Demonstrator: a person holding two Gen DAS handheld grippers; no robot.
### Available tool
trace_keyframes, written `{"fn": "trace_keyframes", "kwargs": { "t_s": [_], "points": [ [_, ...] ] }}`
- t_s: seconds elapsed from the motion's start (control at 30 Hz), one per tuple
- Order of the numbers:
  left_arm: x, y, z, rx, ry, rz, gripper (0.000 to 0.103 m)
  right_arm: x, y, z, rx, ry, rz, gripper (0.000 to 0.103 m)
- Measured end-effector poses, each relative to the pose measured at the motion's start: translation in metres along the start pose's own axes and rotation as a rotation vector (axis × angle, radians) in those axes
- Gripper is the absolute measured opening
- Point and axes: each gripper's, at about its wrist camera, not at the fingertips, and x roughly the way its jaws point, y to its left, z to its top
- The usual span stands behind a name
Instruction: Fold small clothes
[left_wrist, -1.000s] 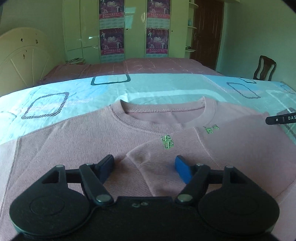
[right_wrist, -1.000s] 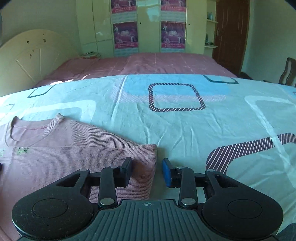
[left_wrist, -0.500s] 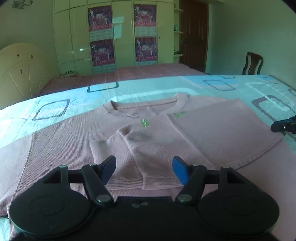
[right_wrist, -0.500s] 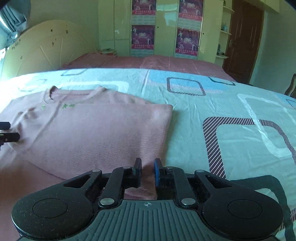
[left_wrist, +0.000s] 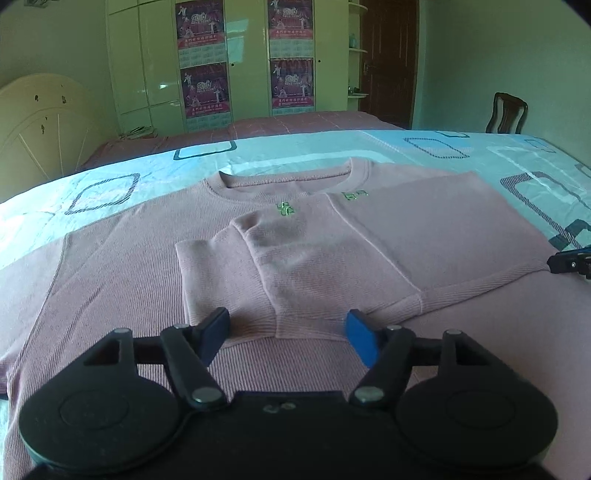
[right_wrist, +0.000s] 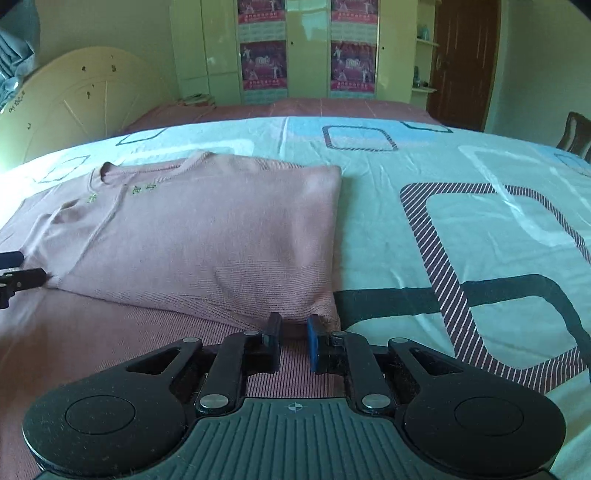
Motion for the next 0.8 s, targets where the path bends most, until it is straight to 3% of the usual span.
{"fn": "trace_keyframes", "kwargs": {
  "t_s": [0.1, 0.23, 0.3, 0.33, 0.37, 0.5, 0.57, 0.63, 0.73, 0.8],
  "points": [
    [-0.007, 0.01, -0.004, -0.038, 0.005, -0.013, 0.068, -0.014, 0.0, 0.002, 0.046, -0.043, -0.001, 0.013],
    [-0.033, 0.038, -0.013, -0.115, -0.022, 0.044, 0.07, -0.024, 0.003, 0.001, 0.094, -0.048, -0.017, 0.014],
    [-0.055, 0.064, -0.022, -0.183, -0.061, 0.091, 0.073, -0.028, 0.008, 0.003, 0.108, -0.061, -0.014, 0.03],
    [-0.066, 0.081, -0.027, -0.224, -0.078, 0.122, 0.073, -0.03, 0.01, 0.004, 0.119, -0.074, -0.008, 0.058],
    [-0.077, 0.099, -0.034, -0.267, -0.091, 0.153, 0.072, -0.031, 0.012, 0.005, 0.138, -0.085, 0.005, 0.073],
    [-0.119, 0.183, -0.068, -0.497, -0.129, 0.318, 0.062, -0.023, 0.016, 0.017, 0.252, -0.078, 0.057, 0.072],
    [-0.137, 0.231, -0.088, -0.622, -0.125, 0.407, 0.061, -0.02, 0.023, 0.023, 0.279, -0.082, 0.061, 0.058],
    [-0.154, 0.274, -0.106, -0.742, -0.141, 0.472, 0.059, -0.015, 0.032, 0.03, 0.302, -0.082, 0.072, 0.056],
    [-0.171, 0.335, -0.136, -0.97, -0.191, 0.499, 0.053, -0.01, 0.049, 0.037, 0.302, -0.084, 0.077, 0.055],
    [-0.18, 0.367, -0.153, -1.096, -0.254, 0.46, 0.043, -0.008, 0.061, 0.039, 0.297, -0.083, 0.072, 0.055]
  ]
}}
